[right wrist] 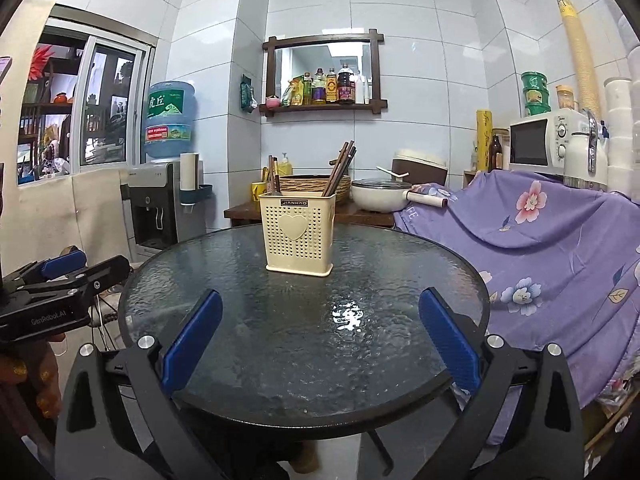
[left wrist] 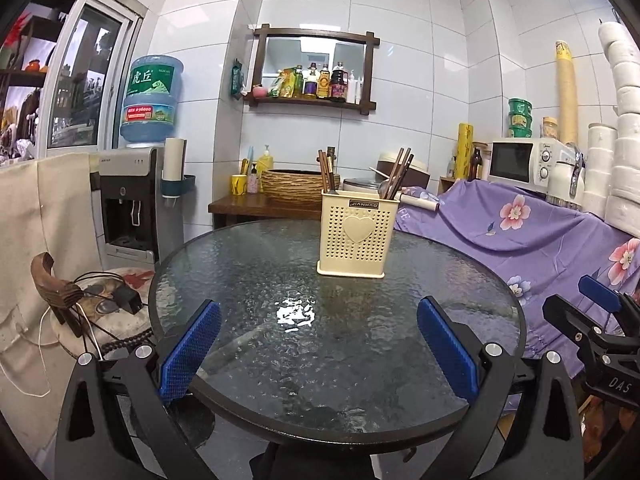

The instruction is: Organize utensils

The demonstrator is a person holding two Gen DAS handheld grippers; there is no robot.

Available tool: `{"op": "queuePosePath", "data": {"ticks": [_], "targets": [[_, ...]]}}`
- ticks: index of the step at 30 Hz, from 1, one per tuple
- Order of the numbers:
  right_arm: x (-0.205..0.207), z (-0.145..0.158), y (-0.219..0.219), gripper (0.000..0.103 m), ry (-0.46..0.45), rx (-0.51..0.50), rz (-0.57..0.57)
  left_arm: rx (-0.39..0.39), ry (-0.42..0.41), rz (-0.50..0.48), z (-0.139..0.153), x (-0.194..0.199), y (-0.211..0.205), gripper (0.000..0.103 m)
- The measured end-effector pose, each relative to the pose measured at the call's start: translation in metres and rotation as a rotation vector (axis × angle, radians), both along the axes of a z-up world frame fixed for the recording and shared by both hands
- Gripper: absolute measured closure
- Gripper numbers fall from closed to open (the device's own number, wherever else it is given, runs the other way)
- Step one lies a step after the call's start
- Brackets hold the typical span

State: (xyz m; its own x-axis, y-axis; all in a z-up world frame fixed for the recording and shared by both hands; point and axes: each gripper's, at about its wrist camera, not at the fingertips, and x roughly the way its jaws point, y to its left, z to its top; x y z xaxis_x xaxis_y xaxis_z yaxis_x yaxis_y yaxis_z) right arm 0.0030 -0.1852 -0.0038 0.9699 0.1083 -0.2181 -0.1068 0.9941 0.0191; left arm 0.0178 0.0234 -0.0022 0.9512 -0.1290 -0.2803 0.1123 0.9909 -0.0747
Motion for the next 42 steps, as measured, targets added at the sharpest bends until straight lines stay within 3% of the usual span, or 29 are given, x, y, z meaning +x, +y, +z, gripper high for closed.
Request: {"op": "queuePosePath", "data": {"ticks": [42], "targets": [[0.0003, 0.0052, -0.0053, 0.006, -0.006, -0.001, -0.004, 0.022, -0.006, -0.005, 0.0008, -0.0033, -0.0074, 0.007]]}}
